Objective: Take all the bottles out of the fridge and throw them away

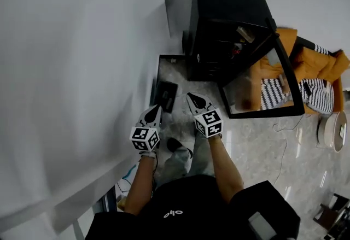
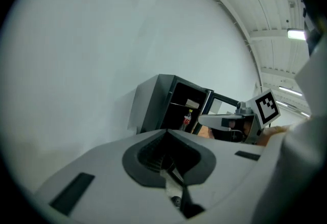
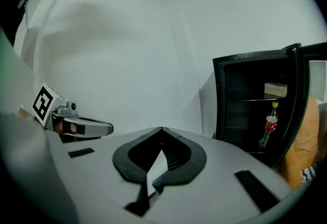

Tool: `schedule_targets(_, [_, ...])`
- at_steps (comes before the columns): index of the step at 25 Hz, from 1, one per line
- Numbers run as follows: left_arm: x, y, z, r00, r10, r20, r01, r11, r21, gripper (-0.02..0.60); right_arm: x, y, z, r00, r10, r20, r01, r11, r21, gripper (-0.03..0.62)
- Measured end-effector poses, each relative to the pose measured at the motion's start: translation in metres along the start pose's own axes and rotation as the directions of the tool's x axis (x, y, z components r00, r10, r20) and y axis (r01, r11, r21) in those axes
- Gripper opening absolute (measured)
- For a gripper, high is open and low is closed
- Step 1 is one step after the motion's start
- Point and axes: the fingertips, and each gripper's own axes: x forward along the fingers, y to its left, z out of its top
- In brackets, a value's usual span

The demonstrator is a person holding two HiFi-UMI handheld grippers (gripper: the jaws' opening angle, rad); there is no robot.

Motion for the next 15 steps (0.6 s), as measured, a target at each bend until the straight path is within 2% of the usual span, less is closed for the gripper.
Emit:
schedule_targets(7, [-0.003, -0.055, 0.037, 0.998, -0.047, 0.045, 0.046, 0.999, 0.010, 0.002, -0.073, -0.006, 0.034, 0.998, -0.055, 0.041, 0.055, 0.998, 0.006, 0.009])
schedule_targets(13, [0.011, -0.110, 0.064, 0.995, -0.057, 0.084, 0.056, 0.998, 0.012, 0.002, -0.135, -0.034, 0.044, 0.995, -0.073, 0.062, 0.072, 0.997, 0.014, 0.009])
schedule_targets(15, [0.015, -0.136, 0.070, 0.992, -0.081, 0.096, 0.082, 0.997, 0.000, 0.002, -0.157, -0.048, 0.049, 0.995, -0.069, 0.067, 0.069, 0.998, 0.008, 0.009])
